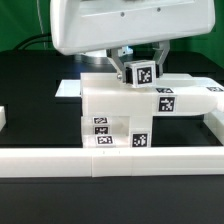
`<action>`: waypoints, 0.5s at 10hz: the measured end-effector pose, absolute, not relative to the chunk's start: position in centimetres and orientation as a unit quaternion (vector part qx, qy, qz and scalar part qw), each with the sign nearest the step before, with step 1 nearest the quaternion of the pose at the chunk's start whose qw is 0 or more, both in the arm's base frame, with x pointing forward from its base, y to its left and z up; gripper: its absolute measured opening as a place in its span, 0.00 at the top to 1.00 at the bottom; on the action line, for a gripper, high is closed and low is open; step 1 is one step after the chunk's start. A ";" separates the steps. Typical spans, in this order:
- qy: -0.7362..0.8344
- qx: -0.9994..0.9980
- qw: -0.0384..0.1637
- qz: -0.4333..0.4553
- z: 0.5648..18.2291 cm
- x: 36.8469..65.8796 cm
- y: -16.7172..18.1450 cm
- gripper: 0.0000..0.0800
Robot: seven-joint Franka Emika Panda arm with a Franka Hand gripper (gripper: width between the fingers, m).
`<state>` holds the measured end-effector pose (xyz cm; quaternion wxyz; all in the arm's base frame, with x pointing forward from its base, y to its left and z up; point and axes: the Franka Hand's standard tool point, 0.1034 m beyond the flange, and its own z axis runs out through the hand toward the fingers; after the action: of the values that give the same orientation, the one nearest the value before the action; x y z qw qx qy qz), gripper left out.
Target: Assemble chair
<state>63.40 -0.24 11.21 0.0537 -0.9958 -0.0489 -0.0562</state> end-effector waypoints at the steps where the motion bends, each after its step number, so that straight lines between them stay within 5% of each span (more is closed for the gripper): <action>1: 0.055 -0.995 0.058 -0.057 11.2 63.5 -0.2 0.67; 5: 0.182 -0.979 0.065 -0.062 11.3 63.9 -0.1 0.67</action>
Offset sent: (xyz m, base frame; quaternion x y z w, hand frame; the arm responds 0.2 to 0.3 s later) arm 0.0000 0.0000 0.0000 0.0000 0.0000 0.1938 0.9810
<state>63.92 -0.15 11.26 0.0645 -0.9793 0.1815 -0.0618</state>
